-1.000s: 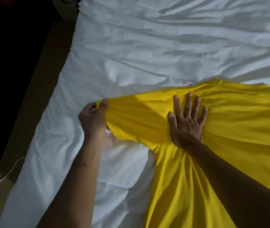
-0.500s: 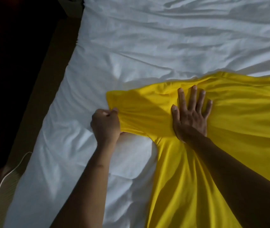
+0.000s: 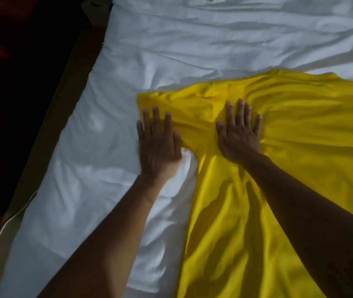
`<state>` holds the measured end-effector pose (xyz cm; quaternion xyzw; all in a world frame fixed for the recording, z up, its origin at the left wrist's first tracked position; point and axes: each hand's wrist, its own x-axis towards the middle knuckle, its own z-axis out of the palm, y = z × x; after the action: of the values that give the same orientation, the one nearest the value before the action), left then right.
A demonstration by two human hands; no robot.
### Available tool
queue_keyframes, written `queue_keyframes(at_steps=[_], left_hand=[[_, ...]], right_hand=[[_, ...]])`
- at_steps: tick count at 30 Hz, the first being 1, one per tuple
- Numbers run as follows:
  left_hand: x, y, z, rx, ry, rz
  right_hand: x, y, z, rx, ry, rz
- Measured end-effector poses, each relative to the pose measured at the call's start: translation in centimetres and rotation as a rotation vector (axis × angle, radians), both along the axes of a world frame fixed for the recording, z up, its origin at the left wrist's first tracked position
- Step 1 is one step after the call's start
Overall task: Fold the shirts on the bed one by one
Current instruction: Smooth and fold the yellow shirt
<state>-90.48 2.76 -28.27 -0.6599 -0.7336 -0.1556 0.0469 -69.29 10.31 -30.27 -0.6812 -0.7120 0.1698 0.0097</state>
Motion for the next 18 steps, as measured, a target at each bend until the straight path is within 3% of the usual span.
queue_keyframes(at_steps=[2,5,9,12,18], left_hand=[[4.0,-4.6,1.3,0.027,-0.075,0.031],[9.0,-11.8,2.0,-0.185,-0.131,0.097],[7.1,-15.4,0.7,-0.285,-0.033,0.196],[6.9,-17.0,2.3,-0.297,-0.167,0.354],[11.2,-26.0,6.2,-0.591,-0.333,0.327]], right_hand=[[0.8,-3.6,1.3,-0.081,0.053,0.043],[2.1,-12.6,3.3,-0.085,0.138,0.081],[4.5,-25.9,4.1,-0.016,0.030,0.084],[6.8,-33.6,4.1,-0.021,-0.010,0.049],[8.0,-40.5,5.0,-0.076,-0.037,-0.002]])
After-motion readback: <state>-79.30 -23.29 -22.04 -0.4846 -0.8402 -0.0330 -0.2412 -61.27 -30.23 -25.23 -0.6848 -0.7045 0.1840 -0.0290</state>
